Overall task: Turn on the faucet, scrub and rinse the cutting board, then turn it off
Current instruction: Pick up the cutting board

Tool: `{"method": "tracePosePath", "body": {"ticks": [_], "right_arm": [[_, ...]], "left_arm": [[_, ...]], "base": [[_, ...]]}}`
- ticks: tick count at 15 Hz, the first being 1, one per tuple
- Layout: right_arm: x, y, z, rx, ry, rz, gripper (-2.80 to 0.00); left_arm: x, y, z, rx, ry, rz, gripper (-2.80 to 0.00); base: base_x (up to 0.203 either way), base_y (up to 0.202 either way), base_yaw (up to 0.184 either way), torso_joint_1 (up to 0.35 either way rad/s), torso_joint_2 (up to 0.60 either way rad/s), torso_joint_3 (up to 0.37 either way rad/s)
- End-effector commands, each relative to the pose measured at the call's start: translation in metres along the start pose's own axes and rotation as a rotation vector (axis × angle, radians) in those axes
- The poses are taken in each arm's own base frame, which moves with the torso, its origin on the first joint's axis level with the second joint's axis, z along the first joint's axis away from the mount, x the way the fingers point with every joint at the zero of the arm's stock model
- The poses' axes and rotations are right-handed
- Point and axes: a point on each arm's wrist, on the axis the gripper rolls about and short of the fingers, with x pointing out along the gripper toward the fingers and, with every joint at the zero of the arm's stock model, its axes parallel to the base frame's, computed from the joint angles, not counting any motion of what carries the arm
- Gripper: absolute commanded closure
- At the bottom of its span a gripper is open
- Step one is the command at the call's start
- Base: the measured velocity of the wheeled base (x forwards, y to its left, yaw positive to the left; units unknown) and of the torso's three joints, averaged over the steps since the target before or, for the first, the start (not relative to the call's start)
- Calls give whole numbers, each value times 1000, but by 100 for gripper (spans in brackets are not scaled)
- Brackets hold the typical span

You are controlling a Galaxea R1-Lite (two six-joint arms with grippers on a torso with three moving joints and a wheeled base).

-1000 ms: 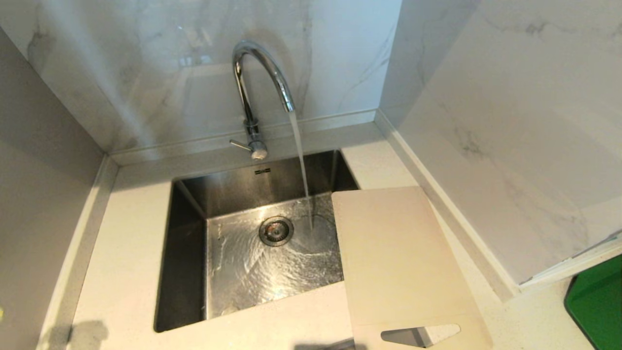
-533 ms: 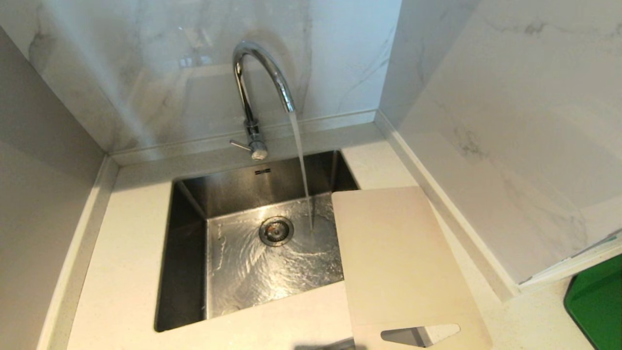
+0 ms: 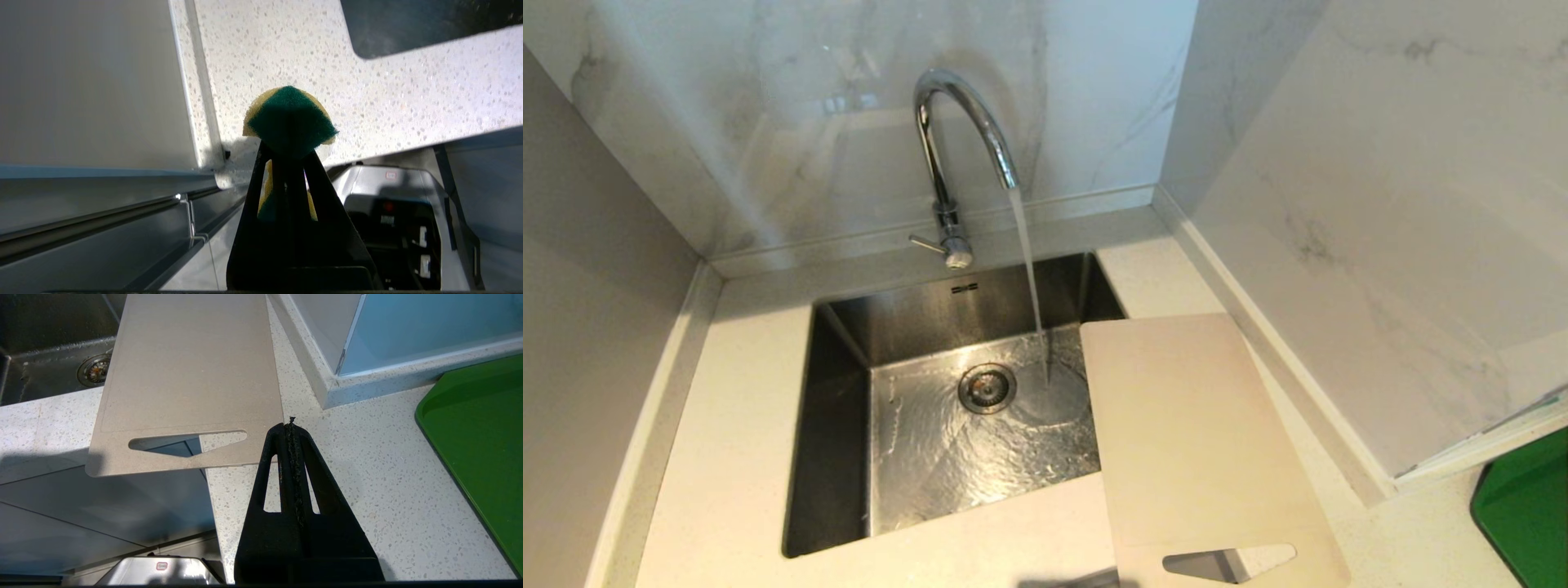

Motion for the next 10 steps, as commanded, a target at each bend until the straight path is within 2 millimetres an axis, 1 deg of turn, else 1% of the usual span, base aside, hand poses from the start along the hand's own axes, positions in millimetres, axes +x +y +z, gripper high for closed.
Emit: {"method": "tracePosePath", "body": {"ticks": [1, 3, 10], "right_arm": [[0, 0, 0, 1, 1, 0, 0], [0, 0, 0, 0, 1, 0, 0], [0, 0, 0, 0, -1, 0, 0]], "left_arm": [[1, 0, -2, 5, -22, -4, 0], [2, 0, -5, 46, -23, -64, 0], [2, 1, -6, 20, -164, -64, 0]], "base": [[0, 0, 0, 0, 0, 0], [0, 0, 0, 0, 0, 0], [0, 0, 0, 0, 0, 0]]}}
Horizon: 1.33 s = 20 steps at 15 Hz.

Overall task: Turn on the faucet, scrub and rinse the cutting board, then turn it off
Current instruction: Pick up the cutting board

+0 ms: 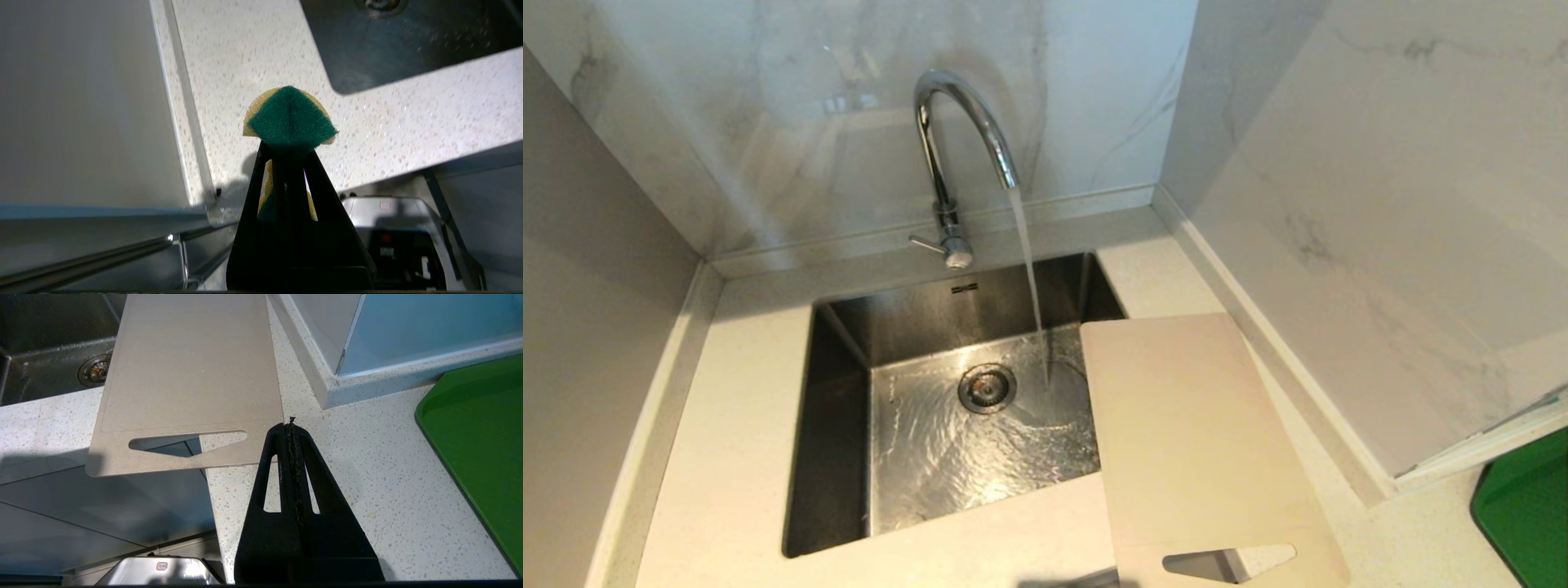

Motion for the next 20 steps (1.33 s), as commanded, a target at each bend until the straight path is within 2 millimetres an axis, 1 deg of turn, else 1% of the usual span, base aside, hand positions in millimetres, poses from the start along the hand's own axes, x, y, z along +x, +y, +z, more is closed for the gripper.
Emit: {"method": "tracePosePath", "body": {"ticks": [1, 3, 5, 8, 13, 20], "right_arm": [[0, 0, 0, 0, 1, 1, 0], [0, 0, 0, -1, 1, 1, 0], [0, 0, 0, -1, -1, 1, 0], [0, 0, 0, 0, 1, 1, 0], [0, 0, 0, -1, 1, 1, 0], [0, 0, 0, -1, 0, 1, 0]], "left_arm": [[-1, 0, -2, -5, -39, -7, 0], [-3, 0, -3, -5, -89, -17, 0], [-10, 0, -6, -2, -185, -25, 0], [-15, 1, -9, 0, -253, -29, 0], [-15, 1, -10, -19, -247, -31, 0], [-15, 1, -10, 7, -243, -40, 0]], "base": [[0, 0, 0, 0, 0, 0], [0, 0, 0, 0, 0, 0], [0, 0, 0, 0, 0, 0], [0, 0, 0, 0, 0, 0], [0, 0, 0, 0, 0, 0], [0, 0, 0, 0, 0, 0]]}}
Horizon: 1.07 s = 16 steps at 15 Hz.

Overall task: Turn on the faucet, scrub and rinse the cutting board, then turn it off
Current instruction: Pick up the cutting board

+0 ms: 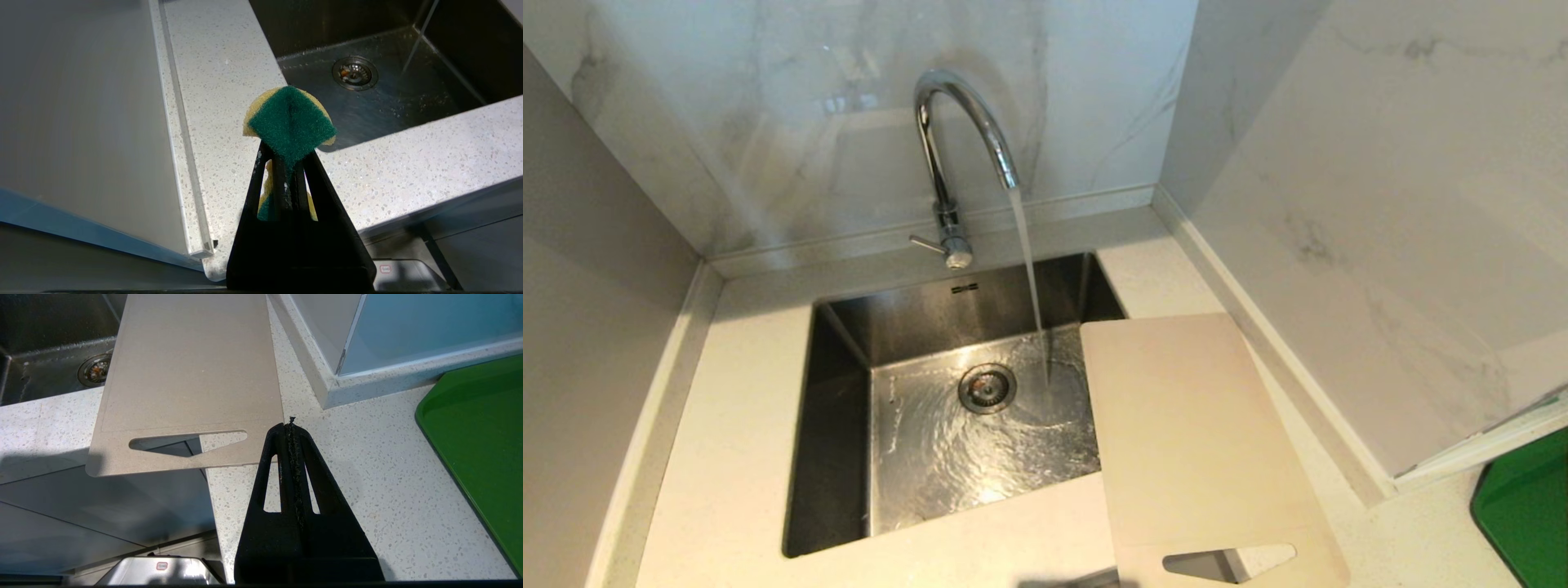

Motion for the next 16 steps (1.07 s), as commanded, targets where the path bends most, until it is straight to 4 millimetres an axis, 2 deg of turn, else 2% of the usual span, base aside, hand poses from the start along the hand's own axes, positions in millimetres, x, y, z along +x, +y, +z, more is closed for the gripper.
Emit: {"method": "tracePosePath", "body": {"ticks": [1, 16], "right_arm": [[0, 0, 0, 0, -1, 0, 0], [0, 0, 0, 0, 0, 0, 0]], "left_arm": [[0, 0, -1, 2, -1, -2, 0], [0, 0, 0, -27, -1, 5, 0]], "base": [[0, 0, 0, 0, 0, 0], [0, 0, 0, 0, 0, 0]]}}
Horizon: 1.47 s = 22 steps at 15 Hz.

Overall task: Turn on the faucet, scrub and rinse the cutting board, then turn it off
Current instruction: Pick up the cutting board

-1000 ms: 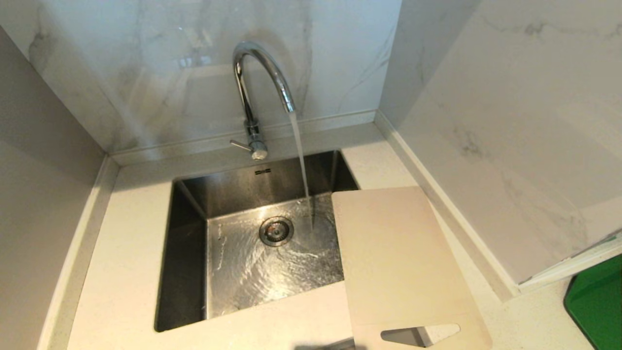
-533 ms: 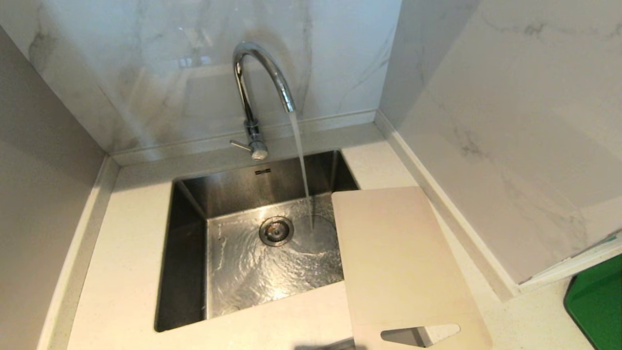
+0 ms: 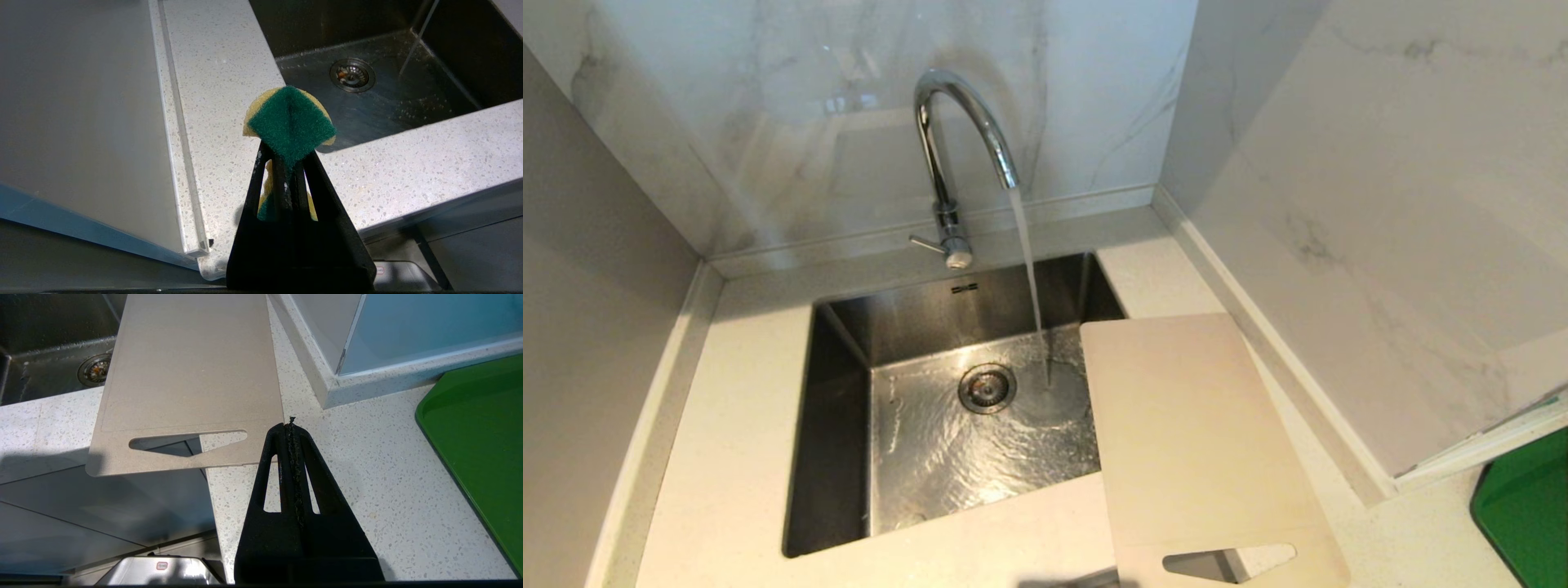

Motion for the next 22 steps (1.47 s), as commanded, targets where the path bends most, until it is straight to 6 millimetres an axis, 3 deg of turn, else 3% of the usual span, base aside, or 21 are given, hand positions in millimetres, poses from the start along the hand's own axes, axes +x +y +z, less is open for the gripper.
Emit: {"method": "tracePosePath", "body": {"ticks": [1, 22], "right_arm": [[0, 0, 0, 0, 0, 0, 0], [0, 0, 0, 1, -2, 0, 0]], "left_arm": [[0, 0, 0, -1, 1, 1, 0], [0, 0, 0, -1, 1, 1, 0]], "base": [[0, 0, 0, 0, 0, 0], [0, 0, 0, 0, 0, 0]]}}
